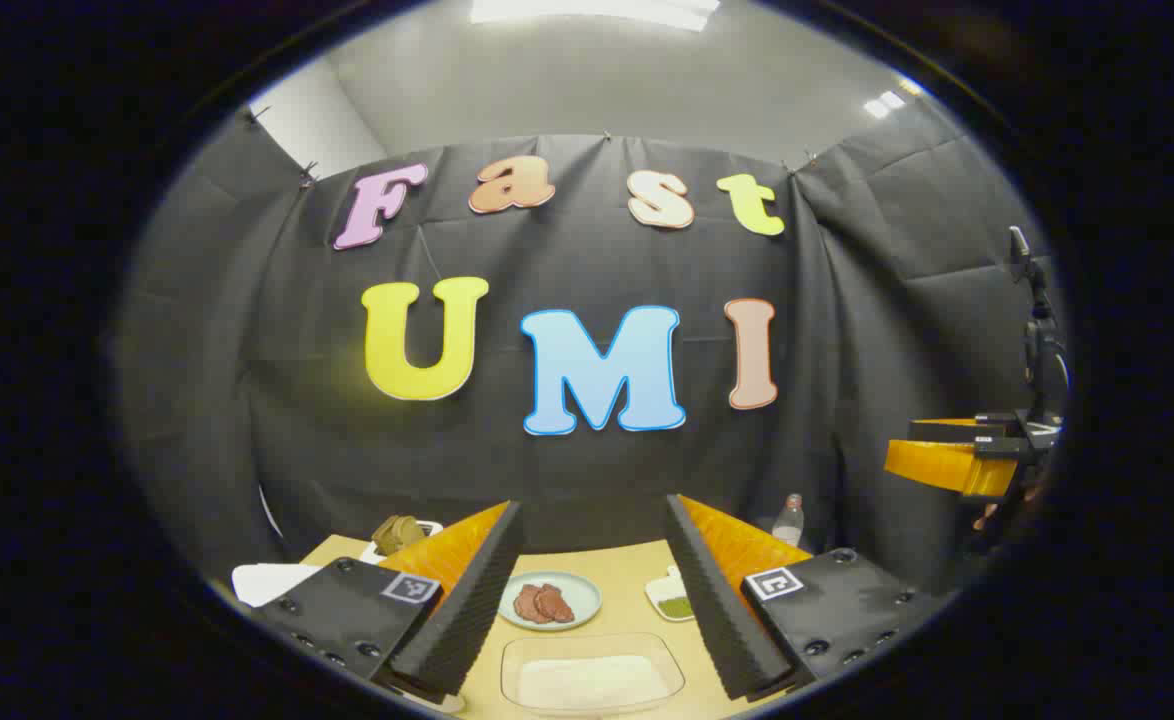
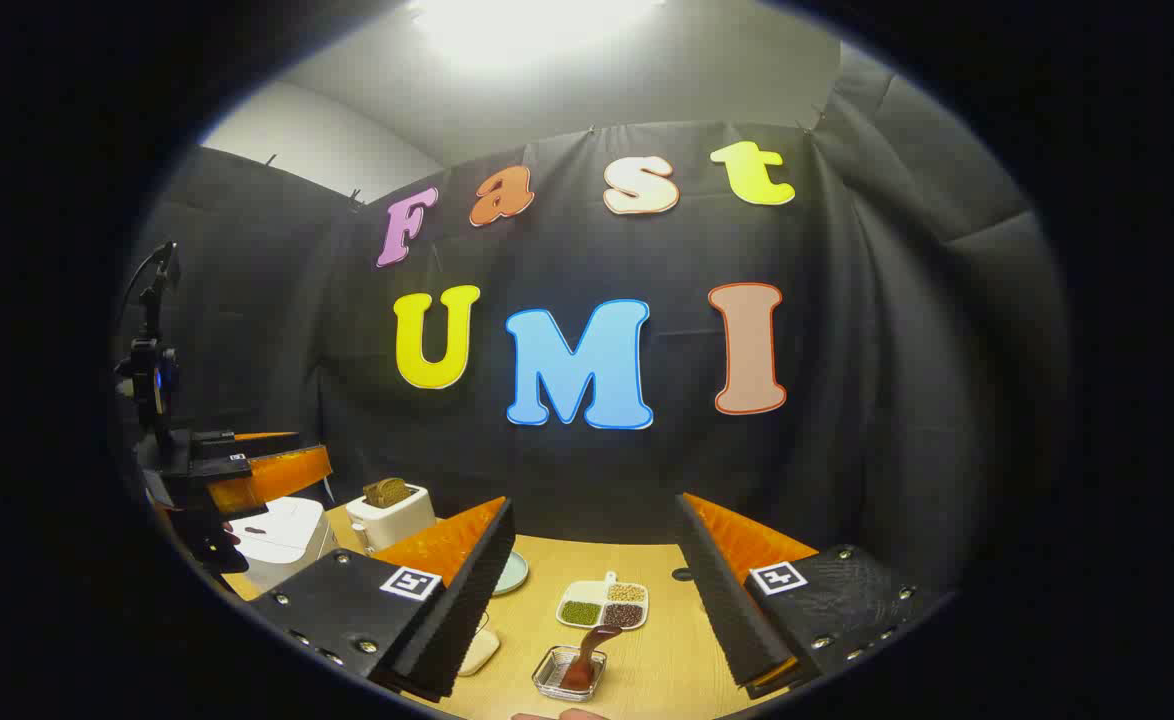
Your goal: Close the left gripper, press the button to open the rice cooker; take a wooden spoon from the chopstick holder with the right hand, scoop a spoonful of rice and pour it into the rice cooker, then put the wooden spoon back into the chopstick holder.
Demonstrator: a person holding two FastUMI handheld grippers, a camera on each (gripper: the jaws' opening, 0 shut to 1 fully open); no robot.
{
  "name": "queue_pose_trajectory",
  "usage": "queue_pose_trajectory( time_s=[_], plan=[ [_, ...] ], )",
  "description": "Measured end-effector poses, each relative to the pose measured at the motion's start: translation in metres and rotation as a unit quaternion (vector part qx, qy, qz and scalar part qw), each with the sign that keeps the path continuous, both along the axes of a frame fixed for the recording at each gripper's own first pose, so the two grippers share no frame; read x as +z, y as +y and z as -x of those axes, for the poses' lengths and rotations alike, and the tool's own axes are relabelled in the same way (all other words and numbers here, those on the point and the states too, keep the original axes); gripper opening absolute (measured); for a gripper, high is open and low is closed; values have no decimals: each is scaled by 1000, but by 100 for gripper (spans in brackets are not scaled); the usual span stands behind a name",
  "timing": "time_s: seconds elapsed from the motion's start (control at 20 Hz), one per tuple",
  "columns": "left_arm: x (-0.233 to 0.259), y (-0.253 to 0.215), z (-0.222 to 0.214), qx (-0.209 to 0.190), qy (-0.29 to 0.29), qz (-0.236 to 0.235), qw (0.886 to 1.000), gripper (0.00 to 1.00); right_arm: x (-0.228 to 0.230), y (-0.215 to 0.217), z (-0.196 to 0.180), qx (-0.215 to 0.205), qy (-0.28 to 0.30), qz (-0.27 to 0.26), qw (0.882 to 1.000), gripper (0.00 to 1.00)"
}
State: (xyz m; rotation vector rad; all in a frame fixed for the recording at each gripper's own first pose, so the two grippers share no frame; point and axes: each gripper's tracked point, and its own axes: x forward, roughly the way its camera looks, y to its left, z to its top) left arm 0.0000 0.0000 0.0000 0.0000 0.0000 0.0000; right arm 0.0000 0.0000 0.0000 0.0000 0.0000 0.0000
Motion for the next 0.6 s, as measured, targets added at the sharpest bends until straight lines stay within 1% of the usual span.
queue_pose_trajectory(
  time_s=[0.2, 0.4, 0.6],
  plan=[
    [1, 2, 2, 2, -5, -10, 1000, 99, 1, 5, 0, 2, 1, 4, 1000, 96],
    [0, 2, 3, -7, -4, 0, 1000, 99, -4, 9, 1, 7, 7, 6, 1000, 97],
    [-2, 9, 3, -4, 0, 5, 1000, 99, -7, 8, 0, 7, 11, 3, 1000, 97]
  ],
)
